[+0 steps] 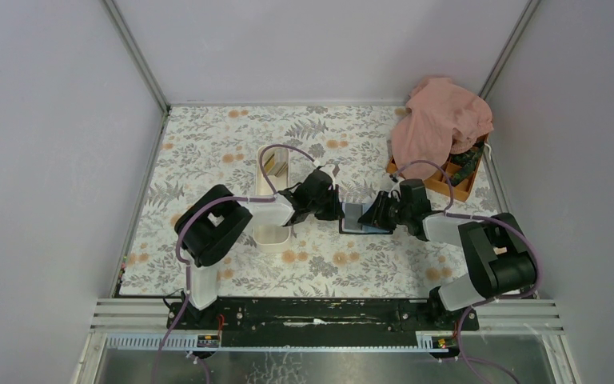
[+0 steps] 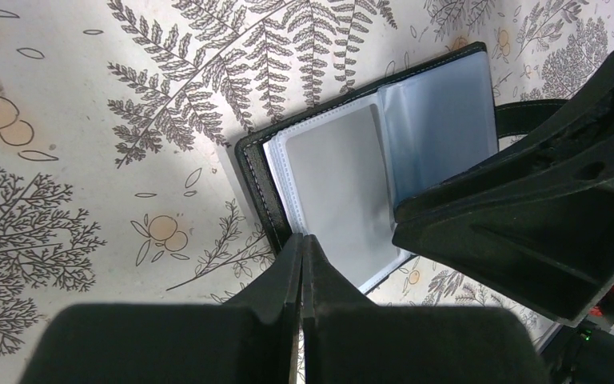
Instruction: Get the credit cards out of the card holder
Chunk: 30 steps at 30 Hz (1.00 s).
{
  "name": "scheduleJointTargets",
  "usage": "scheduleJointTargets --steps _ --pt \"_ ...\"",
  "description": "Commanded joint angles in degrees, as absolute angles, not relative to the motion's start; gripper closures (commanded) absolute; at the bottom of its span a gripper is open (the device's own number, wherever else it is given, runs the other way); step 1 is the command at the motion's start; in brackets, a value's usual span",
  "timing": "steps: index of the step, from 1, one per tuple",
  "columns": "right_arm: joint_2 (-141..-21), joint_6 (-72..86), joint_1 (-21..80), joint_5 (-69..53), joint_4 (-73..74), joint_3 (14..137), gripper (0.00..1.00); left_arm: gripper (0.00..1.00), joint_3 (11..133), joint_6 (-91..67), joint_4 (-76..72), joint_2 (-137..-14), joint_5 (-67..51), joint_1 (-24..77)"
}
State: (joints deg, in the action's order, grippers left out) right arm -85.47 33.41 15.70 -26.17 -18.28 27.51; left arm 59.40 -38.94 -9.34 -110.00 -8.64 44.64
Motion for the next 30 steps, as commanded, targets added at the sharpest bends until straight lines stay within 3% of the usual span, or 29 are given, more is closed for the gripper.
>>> scheduleJointTargets --steps 1,8,30 --pt "-87.87 34.23 15.66 -28.93 -22.22 27.56 0.67 1.00 59.95 -38.93 -10.48 -110.82 -9.39 45.09" --pt "-89.04 36.72 15.69 -32.57 -26.68 27.26 0.59 1.00 60.27 -39.02 -10.55 -111.29 -9.59 45.17" --pt "-92.82 41.61 15.65 -36.93 -35.11 27.90 0.59 1.00 59.58 -39.07 -10.54 -110.91 -9.79 45.64"
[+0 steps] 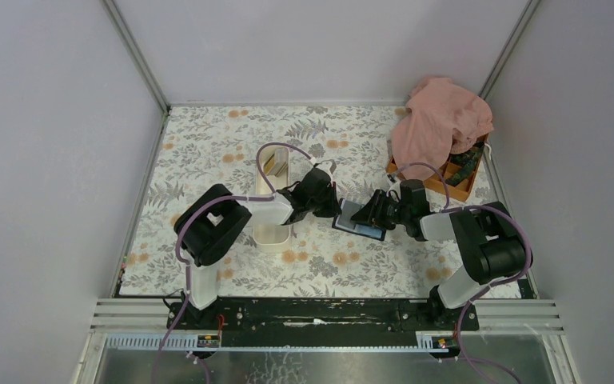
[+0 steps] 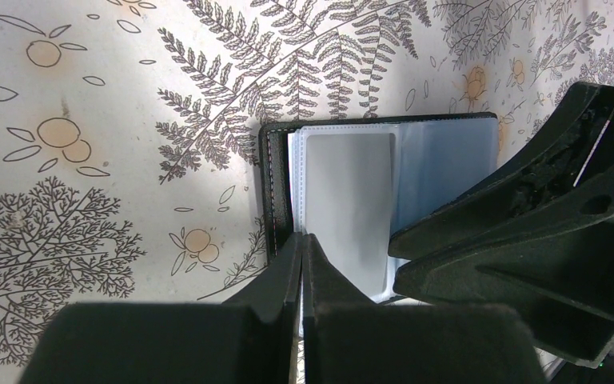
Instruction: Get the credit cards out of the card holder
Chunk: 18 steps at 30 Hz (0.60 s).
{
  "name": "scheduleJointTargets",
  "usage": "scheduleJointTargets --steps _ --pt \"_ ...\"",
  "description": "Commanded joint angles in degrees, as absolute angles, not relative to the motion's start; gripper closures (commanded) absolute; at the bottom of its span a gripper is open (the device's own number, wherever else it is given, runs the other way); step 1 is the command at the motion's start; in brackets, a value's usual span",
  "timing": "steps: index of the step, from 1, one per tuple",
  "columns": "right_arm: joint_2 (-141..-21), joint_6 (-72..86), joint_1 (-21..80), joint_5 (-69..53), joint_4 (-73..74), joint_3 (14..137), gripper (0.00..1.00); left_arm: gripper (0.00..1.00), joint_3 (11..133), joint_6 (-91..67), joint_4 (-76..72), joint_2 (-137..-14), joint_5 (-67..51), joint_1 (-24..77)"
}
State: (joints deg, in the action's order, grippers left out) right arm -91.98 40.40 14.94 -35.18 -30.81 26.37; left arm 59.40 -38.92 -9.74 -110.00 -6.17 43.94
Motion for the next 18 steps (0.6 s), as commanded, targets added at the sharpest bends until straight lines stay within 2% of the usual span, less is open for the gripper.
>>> scheduleJointTargets --steps 1,18 --pt "-93.00 41.68 15.67 -36.92 -35.16 28.21 0.59 1.00 59.51 -39.03 -10.52 -110.86 -9.73 45.71" --pt "-92.95 44.12 15.69 -37.83 -37.05 30.77 0.59 1.00 58.77 -39.02 -10.85 -110.93 -10.10 46.56"
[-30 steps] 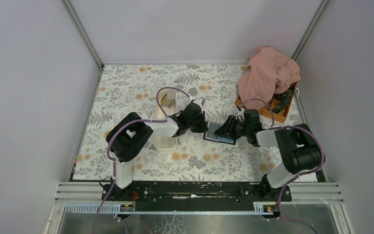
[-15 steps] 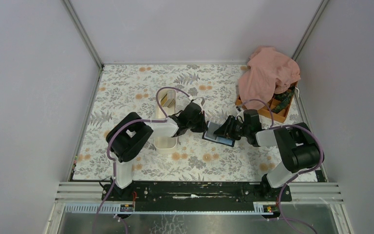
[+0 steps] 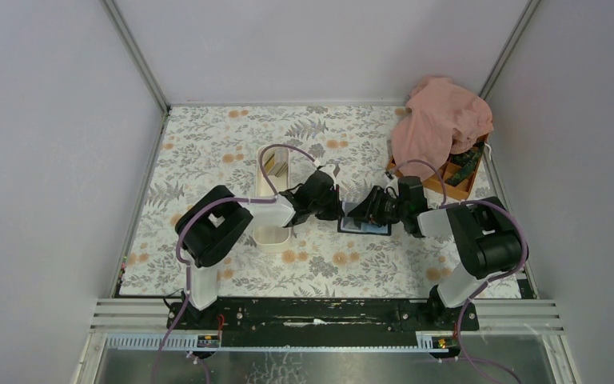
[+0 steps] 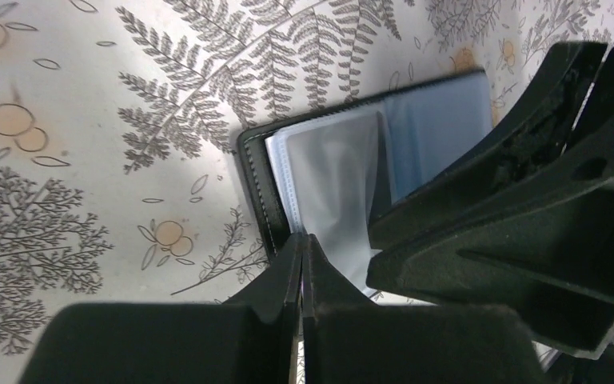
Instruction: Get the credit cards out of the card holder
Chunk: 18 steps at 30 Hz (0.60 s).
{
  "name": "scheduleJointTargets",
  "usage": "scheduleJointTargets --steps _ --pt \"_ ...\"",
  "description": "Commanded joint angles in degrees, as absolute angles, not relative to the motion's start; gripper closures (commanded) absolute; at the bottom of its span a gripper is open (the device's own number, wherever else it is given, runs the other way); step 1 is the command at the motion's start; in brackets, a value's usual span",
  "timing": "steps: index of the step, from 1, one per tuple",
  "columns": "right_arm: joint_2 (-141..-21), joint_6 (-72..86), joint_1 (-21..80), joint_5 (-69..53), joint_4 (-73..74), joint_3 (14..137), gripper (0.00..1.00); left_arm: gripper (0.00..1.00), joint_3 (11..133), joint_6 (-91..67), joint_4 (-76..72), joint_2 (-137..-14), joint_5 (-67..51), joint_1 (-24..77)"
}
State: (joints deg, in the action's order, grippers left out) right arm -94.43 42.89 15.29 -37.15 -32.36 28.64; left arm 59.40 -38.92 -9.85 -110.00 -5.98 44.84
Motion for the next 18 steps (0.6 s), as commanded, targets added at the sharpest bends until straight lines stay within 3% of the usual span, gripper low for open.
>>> scheduleJointTargets --steps 1,15,18 --pt "-92.91 44.22 15.65 -37.73 -37.13 30.76 0.59 1.00 58.75 -39.02 -10.94 -110.86 -10.15 46.61" --pt "-92.67 44.16 15.54 -37.36 -38.50 28.34 0.60 1.00 57.13 -38.88 -11.16 -109.02 -9.15 46.78" --pt "-91.92 43.91 15.18 -37.81 -38.58 27.16 0.66 1.00 57.39 -38.85 -11.13 -108.92 -9.14 46.79"
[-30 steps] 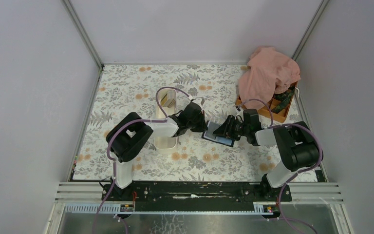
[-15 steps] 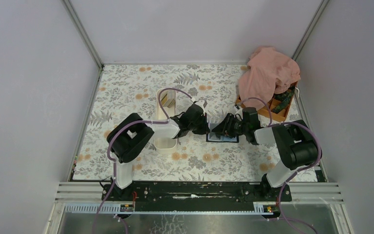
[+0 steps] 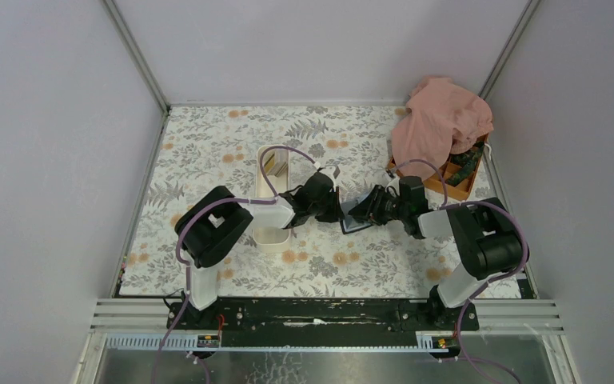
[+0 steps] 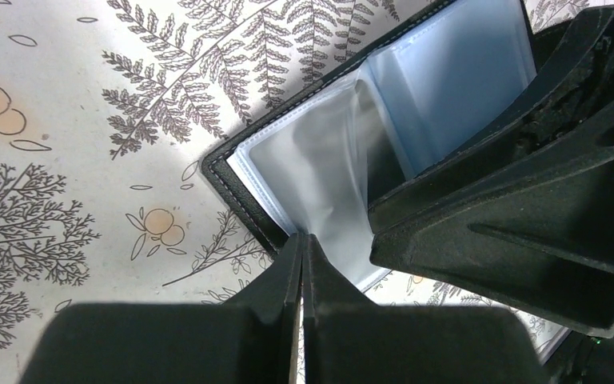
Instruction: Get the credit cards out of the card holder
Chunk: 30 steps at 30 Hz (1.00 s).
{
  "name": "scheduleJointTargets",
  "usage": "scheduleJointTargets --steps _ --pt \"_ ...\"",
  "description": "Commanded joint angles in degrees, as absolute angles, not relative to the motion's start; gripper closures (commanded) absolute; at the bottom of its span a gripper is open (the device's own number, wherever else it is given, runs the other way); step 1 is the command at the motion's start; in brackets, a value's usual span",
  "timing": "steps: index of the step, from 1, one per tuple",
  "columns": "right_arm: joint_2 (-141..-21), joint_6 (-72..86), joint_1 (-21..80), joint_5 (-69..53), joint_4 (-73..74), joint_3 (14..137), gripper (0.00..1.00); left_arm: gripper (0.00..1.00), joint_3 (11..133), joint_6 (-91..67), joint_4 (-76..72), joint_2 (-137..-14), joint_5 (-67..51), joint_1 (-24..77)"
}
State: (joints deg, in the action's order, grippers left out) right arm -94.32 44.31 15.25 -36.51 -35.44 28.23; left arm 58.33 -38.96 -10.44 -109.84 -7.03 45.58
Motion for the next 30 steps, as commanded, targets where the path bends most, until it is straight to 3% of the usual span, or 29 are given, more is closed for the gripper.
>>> scheduleJointTargets --steps 1,5,13,18,22,24,26,30 --pt "-91.79 44.42 14.98 -38.26 -39.76 26.55 0.67 1.00 57.51 -38.78 -11.02 -108.92 -9.07 46.73" --pt "-91.26 47.40 14.20 -40.60 -45.18 24.34 0.71 0.97 57.55 -38.73 -10.51 -108.32 -8.26 46.71" --pt "-91.49 50.22 12.78 -43.15 -50.01 23.17 0.81 0.67 55.78 -38.61 -10.78 -104.66 -6.22 46.11" --pt "-91.20 48.93 12.57 -42.65 -48.69 22.71 0.92 0.67 55.59 -38.41 -10.51 -103.28 -5.72 45.79" --pt "-90.08 48.07 12.40 -41.94 -47.48 22.23 0.95 0.73 55.68 -38.35 -10.66 -103.14 -5.63 45.85" --pt "-88.00 45.79 12.31 -39.33 -43.36 22.54 0.91 0.77 55.63 -38.91 -11.25 -103.26 -6.45 45.88" --pt "-85.29 41.57 12.32 -35.79 -35.97 24.07 0.78 0.81 55.46 -39.83 -12.42 -103.48 -7.81 45.79" --pt "-80.30 33.64 12.36 -28.89 -22.37 26.90 0.66 0.85 54.71 -42.51 -15.93 -103.63 -10.56 45.75"
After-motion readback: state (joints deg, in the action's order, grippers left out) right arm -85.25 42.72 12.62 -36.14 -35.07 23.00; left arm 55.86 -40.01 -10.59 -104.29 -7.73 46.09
